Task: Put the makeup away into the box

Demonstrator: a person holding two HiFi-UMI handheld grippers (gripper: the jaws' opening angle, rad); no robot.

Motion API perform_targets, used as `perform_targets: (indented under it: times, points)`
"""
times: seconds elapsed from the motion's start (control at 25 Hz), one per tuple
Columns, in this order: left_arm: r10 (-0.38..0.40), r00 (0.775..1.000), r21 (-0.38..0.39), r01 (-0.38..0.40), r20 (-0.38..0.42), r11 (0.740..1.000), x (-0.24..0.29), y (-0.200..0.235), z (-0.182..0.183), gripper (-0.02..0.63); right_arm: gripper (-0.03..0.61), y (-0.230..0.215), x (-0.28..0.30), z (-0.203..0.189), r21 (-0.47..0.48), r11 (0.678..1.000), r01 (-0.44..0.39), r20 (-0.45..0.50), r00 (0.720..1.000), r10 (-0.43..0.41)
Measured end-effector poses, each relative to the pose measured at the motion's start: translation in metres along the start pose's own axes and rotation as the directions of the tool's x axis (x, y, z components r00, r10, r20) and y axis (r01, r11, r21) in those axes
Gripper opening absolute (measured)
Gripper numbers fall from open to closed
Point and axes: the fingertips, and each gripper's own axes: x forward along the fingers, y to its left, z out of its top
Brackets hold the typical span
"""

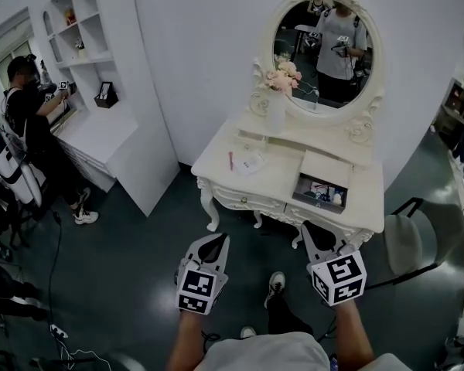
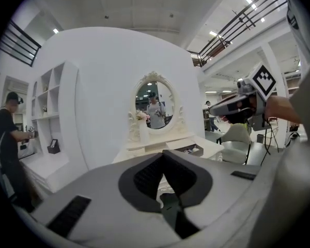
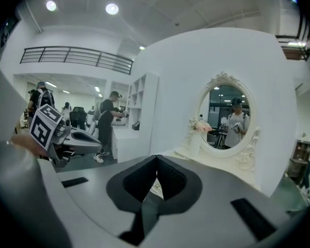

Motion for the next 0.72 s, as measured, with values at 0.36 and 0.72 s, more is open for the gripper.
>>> perform_targets:
  times: [0.36, 0.72]
  points:
    - [0.032, 0.999, 0.001, -0.032, -0.027, 0.999, 0.089, 0.040, 0.013, 0.026, 0.002, -0.056, 0.094, 0.010, -0.004, 0.998, -0.063, -0.006, 0.998, 0.063]
    - [0.076, 0.994, 0.001, -0.077, -0.072, 0.997, 0.182, 0.077, 0.036, 0.026, 0.002, -0.117, 0.189, 0.020, 0.017, 0.986, -0.166, -0.050, 0.985, 0.167]
